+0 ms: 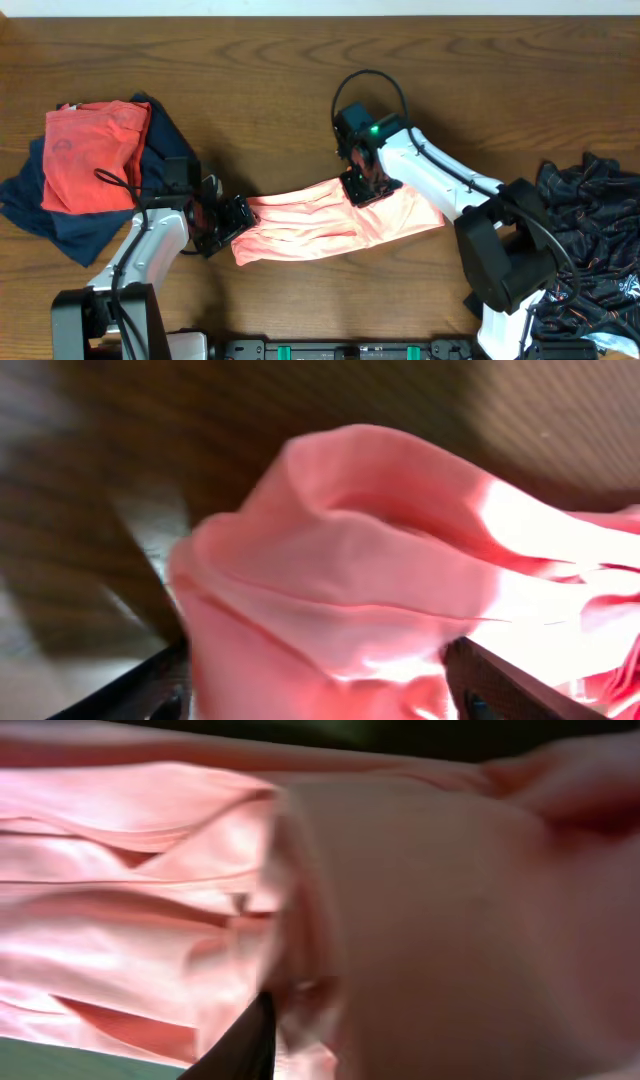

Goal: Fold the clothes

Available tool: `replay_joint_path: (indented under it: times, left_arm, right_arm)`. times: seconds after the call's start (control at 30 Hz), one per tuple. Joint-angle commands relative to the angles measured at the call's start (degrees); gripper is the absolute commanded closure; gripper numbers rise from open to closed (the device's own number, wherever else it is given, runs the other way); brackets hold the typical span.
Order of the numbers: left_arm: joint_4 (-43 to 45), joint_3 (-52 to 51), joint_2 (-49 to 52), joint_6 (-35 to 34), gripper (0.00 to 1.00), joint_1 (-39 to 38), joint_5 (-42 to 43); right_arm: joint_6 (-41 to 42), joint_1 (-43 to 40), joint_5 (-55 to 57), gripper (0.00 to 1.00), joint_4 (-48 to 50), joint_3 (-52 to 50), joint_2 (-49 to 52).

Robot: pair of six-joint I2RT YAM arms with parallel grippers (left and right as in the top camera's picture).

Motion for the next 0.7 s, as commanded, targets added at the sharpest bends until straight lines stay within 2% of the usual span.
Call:
replay_joint_path:
  times: [0.0,0.13,0.27,0.37,0.4,0.5,0.67]
  left_arm:
    - [0.35,-1.40,0.87,0.94,0.26,0.20,3.17]
    - [0.26,-1.53,0.87,1.31,0.37,0.17,4.17]
    - [0.33,-1.73,0.87,1.99,0.57,0.17,4.17]
    - [0.79,-1.73,0.87,1.99,0.80,0.20,4.17]
    - [1.01,-1.73,0.87,2.01,0.93,0.20,4.17]
    - [1.73,-1.40,0.66,4.42,0.94,0.50,3.67]
    - [-4.07,3.41,-1.84,5.66,0.94,4.31,-5.05]
  right_arm:
    - [-0.92,0.94,-1.20,0.71,0.11,-0.07,0.17]
    - [-0.90,0.83,-1.20,0.69,0.26,-0.07,0.17]
    - [-0.90,0.83,-1.18,0.69,0.28,-0.02,0.15]
    - [-0.90,0.72,-1.16,0.70,0.13,0.28,-0.20]
    - [-0.87,0.55,-1.14,0.69,-0.04,0.57,-0.44]
    - [-0.85,-0.44,-0.11,0.68,-2.32,2.82,-1.64]
    - [-0.85,-4.35,4.15,0.66,-8.04,8.15,-6.40]
